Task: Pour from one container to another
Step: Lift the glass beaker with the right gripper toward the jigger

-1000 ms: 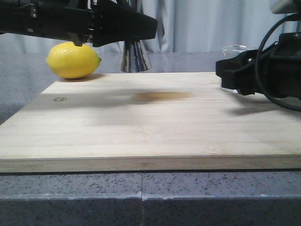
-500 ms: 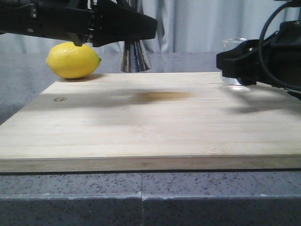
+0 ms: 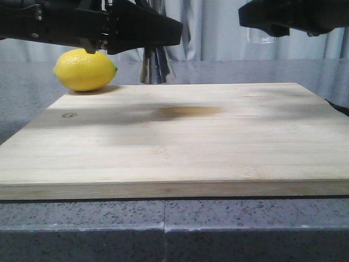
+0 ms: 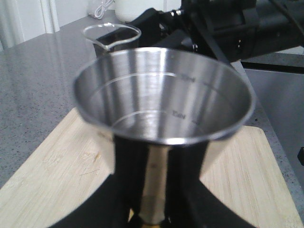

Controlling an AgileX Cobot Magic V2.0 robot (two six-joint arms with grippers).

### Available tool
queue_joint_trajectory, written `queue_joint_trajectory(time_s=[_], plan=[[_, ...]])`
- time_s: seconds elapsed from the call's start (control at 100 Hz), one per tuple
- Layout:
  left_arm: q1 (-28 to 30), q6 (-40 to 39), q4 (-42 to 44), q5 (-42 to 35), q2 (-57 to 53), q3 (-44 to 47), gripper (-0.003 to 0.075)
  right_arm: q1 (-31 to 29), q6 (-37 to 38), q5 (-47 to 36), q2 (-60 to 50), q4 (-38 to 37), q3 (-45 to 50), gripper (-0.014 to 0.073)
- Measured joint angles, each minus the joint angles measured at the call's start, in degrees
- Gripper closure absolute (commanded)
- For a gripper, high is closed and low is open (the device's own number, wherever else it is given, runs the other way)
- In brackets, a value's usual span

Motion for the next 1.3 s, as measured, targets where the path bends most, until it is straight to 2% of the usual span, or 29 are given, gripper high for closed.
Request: queue_joint_trajectory(time_s=[0.14, 0.63, 1.06, 1.3], plan=[[0.00, 0.00, 0.00, 0.00, 0.00, 0.00, 0.0661, 0.53, 0.00, 5.72, -0.72, -1.57, -4.12, 0.0338], [0.00, -0.10, 0.00, 0.00, 0.00, 0.00, 0.0661, 5.67, 0.00, 16.88, -0.97, -6.42, -16.92, 0.0338], [0.00, -0.20, 0.00, 0.00, 0.00, 0.00, 0.0661, 11.13, 0.00, 20.87, -1.53, -11.65, -18.29, 0.0338], [0.00, -0.31, 0.00, 0.00, 0.00, 0.00, 0.0661, 11.98, -0.08, 20.98, -4.14, -14.78, -18.46, 0.0338]])
